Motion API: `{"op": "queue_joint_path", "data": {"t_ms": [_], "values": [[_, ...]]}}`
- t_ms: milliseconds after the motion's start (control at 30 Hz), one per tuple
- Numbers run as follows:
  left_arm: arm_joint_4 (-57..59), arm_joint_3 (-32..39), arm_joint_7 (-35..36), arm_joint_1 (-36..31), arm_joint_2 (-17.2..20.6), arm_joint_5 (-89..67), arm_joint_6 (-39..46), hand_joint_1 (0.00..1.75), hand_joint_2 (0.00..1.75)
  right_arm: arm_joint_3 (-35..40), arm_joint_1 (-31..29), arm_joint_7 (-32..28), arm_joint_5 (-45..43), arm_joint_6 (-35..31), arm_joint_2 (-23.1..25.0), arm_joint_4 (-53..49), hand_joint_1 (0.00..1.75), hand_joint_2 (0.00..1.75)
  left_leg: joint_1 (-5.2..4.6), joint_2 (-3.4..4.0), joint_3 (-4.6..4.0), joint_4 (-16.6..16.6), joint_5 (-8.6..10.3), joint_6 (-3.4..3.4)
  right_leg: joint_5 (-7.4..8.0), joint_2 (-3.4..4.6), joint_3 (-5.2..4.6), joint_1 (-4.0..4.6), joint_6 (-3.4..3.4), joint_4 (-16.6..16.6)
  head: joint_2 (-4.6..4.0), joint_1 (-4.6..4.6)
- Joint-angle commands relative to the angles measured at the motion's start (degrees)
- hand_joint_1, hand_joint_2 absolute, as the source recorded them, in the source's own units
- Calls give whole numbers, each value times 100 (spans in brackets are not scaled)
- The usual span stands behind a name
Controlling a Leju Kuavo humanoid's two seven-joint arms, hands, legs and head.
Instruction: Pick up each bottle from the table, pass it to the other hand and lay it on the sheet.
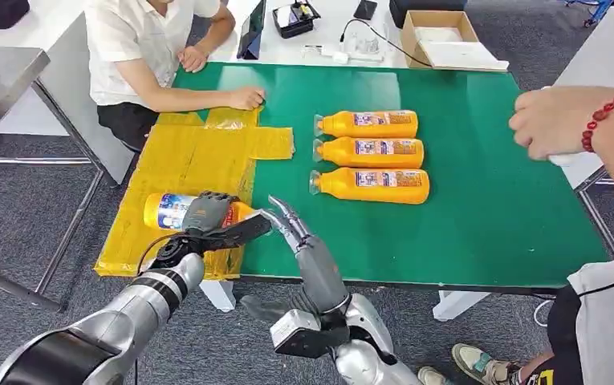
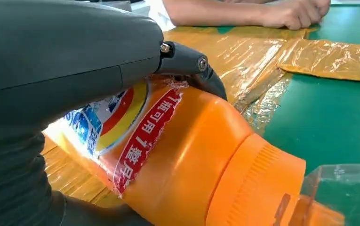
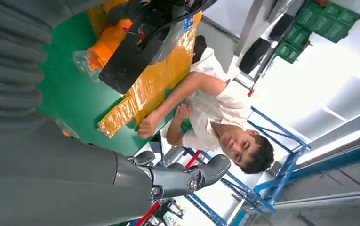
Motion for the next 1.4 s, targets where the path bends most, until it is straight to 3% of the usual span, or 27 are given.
{"op": "queue_joint_path", "data": {"t_ms": [33, 333, 367, 467, 533, 667, 833, 933, 1100, 1233, 1400], "values": [[514, 360, -211, -176, -56, 210, -78, 0, 175, 190, -226, -18, -27, -34, -72, 213, 0, 175, 4, 11, 14, -3, -4, -8, -1, 9, 10, 5, -11, -2, 0, 0], [512, 366, -208, -171, -50, 215, -80, 0, 175, 192, -221, -19, -26, -37, -73, 209, 0, 175, 3, 7, 12, -3, -2, -7, -3, 5, 8, 3, -7, -1, 0, -2], [235, 1015, -1404, -250, -354, 1285, -476, 0, 175, 191, -257, -38, -6, -129, -28, 429, 0, 175, 9, 10, 27, 0, -12, -12, -11, 6, 24, 9, -16, 0, 0, 0], [-108, 1249, -1987, -208, -516, 2141, -1072, 0, 175, 227, -270, -111, -34, -237, -32, 510, 0, 175, 7, 7, 23, -2, -9, -10, -9, 5, 25, 7, -12, -2, 0, 0], [-534, 1251, -2386, -66, -610, 2819, -1172, 0, 175, 243, -258, -135, -34, -315, -50, 525, 0, 175, 6, -20, 4, 6, -2, -8, -8, -20, 12, 6, -11, 2, 0, 0], [-2041, 1155, -2819, 662, -780, 4532, -1010, 0, 175, 252, -79, -155, 19, -450, -103, 414, 0, 175, 1, -6, 1, -3, 0, -2, -5, -7, 9, 2, -7, -5, 0, 0], [-2504, 793, -2728, 901, -645, 4900, -807, 0, 175, 275, -37, -148, 25, -479, -137, 340, 0, 175, -1, -3, 4, -3, -4, -4, -8, -6, 8, 2, -8, -3, 0, 0], [-3978, 746, -3197, 1704, -692, 6024, -391, 0, 175, 193, 225, -191, 102, -785, -202, 70, 0, 175, 1, -3, -10, -3, -3, -5, -6, -5, -7, 3, -8, -4, 0, 0], [-6195, 403, -3019, 2649, -375, 7850, -291, 0, 175, 69, 564, -469, 100, -1324, -454, -620, 0, 175, 2, 12, -8, 1, -15, -5, -15, 5, -9, 4, -8, -1, 0, 0], [-6742, 331, -2872, 2859, -213, 8517, -268, 0, 175, -347, 882, -633, 110, -1776, -607, -1217, 0, 175, 5, 2, -24, 9, -18, -7, -19, -4, -20, 6, -10, 5, 0, 0], [-6890, 10, -2547, 3749, 150, 8400, -161, 0, 175, -1586, 1604, 122, 1283, -2284, -1017, -826, 0, 175, -3, -11, -6, -21, -7, -3, -13, -13, 1, -1, -7, -24, 0, 0]]}}
